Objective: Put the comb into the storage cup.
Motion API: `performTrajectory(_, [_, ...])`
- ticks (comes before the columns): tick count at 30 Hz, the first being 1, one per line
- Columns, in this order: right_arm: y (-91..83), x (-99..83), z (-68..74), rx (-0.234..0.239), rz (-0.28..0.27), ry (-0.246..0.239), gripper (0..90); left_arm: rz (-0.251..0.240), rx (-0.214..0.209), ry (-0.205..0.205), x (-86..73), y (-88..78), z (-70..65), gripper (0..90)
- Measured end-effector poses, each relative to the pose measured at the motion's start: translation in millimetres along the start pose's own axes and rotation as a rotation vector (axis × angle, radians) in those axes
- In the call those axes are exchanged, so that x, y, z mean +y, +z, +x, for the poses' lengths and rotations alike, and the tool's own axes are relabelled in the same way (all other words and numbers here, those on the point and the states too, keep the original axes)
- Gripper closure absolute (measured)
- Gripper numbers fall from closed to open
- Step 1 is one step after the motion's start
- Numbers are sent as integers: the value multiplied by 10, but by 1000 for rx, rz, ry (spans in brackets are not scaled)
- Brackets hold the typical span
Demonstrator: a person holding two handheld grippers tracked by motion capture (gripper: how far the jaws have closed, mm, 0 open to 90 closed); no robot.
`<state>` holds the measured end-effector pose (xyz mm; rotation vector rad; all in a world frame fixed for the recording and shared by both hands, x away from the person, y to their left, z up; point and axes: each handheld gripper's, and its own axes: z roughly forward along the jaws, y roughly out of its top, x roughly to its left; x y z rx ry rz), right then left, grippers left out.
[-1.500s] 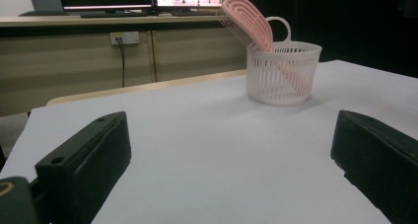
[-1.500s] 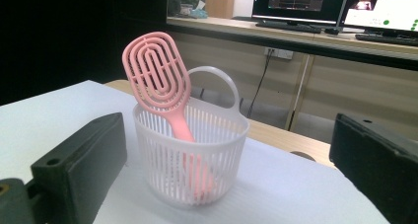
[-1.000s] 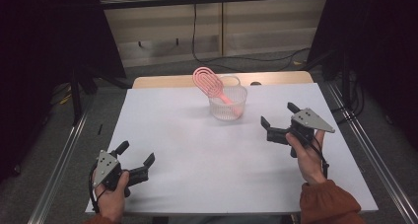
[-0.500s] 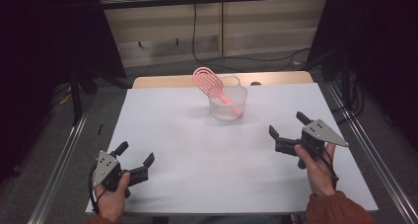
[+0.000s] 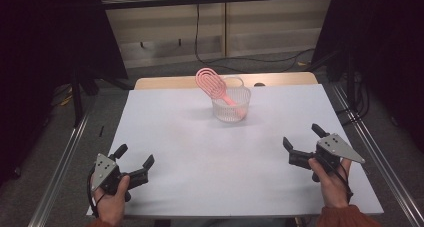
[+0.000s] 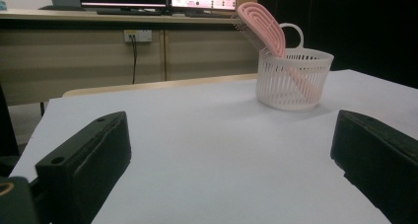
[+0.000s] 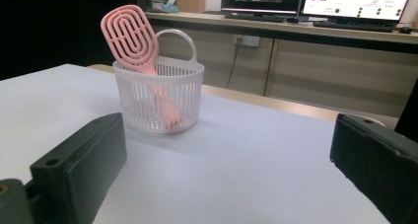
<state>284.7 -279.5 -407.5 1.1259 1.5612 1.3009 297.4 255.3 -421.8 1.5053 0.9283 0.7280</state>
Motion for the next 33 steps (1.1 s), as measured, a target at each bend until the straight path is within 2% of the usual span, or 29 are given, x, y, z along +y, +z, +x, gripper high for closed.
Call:
performTrajectory(5, [-105, -34, -9, -7, -12, 3, 3, 4, 0, 6, -4, -20, 5, 17])
performTrajectory(11, [-232, -129, -64, -18, 5, 3, 1, 6, 6, 1, -13, -55, 19, 13])
performTrajectory(14, [-277, -153, -102, -21, 12, -23, 5, 16, 8, 3, -27, -62, 16, 13])
performTrajectory(17, [-316, -204, -138, -41, 27, -8, 8, 13, 11, 7, -25, -65, 16, 13])
performTrajectory(19, [-336, -215, -150, -37, 39, 8, 13, 16, 16, 7, -28, -68, 20, 13])
performTrajectory(22, [-369, -230, -138, -41, 33, 6, 8, 11, 15, 13, -29, -76, 20, 13])
performTrajectory(29, [-327, -247, -105, -38, 25, -20, 5, 18, 2, 17, -32, -64, 35, 13])
performTrajectory(33, [-327, -249, -115, -33, 23, -17, 4, 18, 4, 1, -30, -53, 41, 13])
